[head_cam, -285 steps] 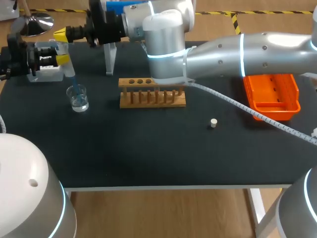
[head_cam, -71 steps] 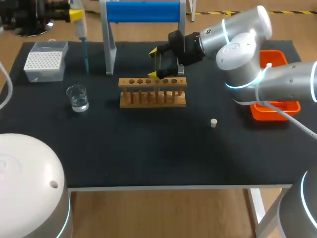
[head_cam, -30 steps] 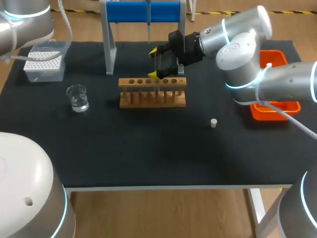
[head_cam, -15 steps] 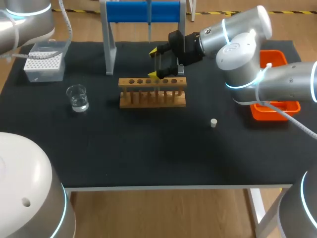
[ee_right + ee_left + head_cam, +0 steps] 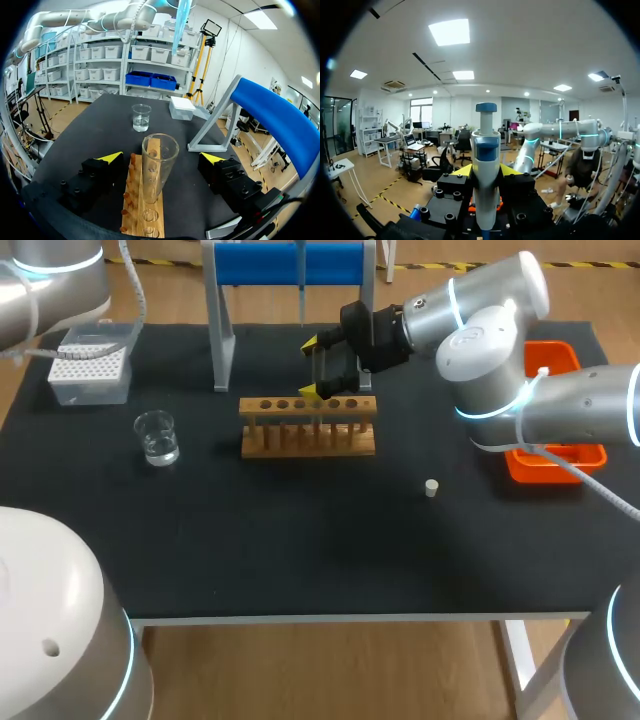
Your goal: Invert the test tube, pick up the pipette, mount the tip to pipette, aspirate from beaker and dispense into the tube, eject the tip, return the pipette, and cap with the stopper.
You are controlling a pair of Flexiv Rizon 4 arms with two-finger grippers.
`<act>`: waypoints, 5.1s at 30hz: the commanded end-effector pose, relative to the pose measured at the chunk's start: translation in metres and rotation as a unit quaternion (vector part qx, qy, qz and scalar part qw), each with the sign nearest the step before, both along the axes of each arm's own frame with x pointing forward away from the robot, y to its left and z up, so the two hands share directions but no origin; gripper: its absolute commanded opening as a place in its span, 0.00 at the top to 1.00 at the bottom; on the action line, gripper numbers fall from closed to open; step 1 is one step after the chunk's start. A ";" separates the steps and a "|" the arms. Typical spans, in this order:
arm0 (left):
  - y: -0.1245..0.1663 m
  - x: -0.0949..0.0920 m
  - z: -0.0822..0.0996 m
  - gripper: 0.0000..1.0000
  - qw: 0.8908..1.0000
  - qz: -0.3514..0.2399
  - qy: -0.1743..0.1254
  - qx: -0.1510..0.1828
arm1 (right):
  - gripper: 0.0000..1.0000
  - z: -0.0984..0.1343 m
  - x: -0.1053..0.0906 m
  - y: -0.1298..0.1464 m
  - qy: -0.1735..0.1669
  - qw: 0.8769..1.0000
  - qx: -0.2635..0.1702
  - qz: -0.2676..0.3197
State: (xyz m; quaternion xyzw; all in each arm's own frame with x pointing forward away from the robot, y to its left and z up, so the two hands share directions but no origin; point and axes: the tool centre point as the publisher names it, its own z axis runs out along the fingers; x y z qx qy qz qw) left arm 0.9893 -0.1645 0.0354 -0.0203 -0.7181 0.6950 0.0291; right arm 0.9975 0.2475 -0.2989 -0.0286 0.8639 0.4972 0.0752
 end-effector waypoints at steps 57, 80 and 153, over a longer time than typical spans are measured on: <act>-0.013 0.014 -0.053 1.00 0.999 -0.008 0.041 -0.032 | 0.00 0.001 0.000 -0.001 0.001 1.000 -0.002 0.001; -0.010 0.017 -0.062 1.00 0.999 0.000 0.038 -0.021 | 0.00 0.001 0.000 -0.001 0.001 1.000 -0.002 0.001; -0.011 0.010 -0.072 1.00 0.999 -0.013 0.029 -0.021 | 0.00 0.001 0.000 -0.001 0.001 1.000 -0.002 0.001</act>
